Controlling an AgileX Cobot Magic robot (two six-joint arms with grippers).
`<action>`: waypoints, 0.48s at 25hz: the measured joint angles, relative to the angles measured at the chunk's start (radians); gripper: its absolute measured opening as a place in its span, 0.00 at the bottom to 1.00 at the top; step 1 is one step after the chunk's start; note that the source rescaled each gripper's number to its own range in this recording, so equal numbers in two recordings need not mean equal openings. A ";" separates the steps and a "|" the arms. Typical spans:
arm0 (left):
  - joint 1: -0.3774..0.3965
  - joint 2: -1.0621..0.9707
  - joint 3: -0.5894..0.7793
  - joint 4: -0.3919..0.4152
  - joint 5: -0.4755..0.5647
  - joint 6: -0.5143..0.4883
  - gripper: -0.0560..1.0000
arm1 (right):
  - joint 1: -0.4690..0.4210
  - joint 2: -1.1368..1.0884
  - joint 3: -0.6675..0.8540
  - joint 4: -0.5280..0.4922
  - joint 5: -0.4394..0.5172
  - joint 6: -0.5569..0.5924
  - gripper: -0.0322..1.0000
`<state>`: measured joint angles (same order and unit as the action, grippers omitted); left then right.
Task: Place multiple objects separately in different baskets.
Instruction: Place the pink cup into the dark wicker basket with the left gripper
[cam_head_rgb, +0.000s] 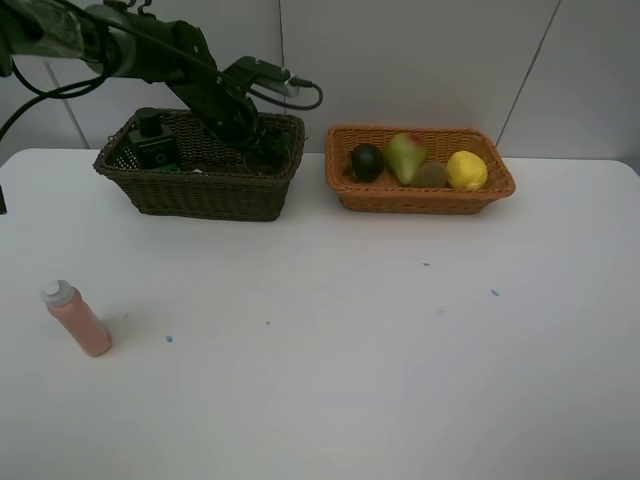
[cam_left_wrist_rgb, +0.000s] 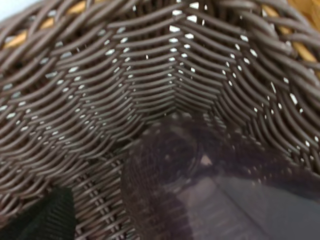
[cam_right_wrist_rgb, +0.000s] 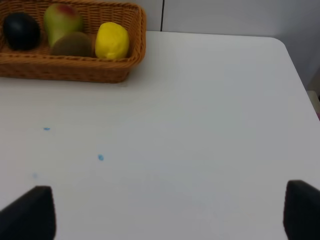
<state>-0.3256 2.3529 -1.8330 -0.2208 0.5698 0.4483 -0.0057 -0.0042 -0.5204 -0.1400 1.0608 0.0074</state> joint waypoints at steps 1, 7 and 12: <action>0.000 -0.002 0.000 0.000 0.003 0.000 1.00 | 0.000 0.000 0.000 0.000 0.000 0.000 1.00; 0.000 -0.044 0.000 -0.001 0.010 -0.001 1.00 | 0.000 0.000 0.000 0.000 0.000 0.000 1.00; 0.000 -0.143 0.000 -0.002 0.137 -0.001 1.00 | 0.000 0.000 0.000 0.000 0.000 0.000 1.00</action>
<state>-0.3256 2.2103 -1.8330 -0.2230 0.7064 0.4474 -0.0057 -0.0042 -0.5204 -0.1400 1.0608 0.0074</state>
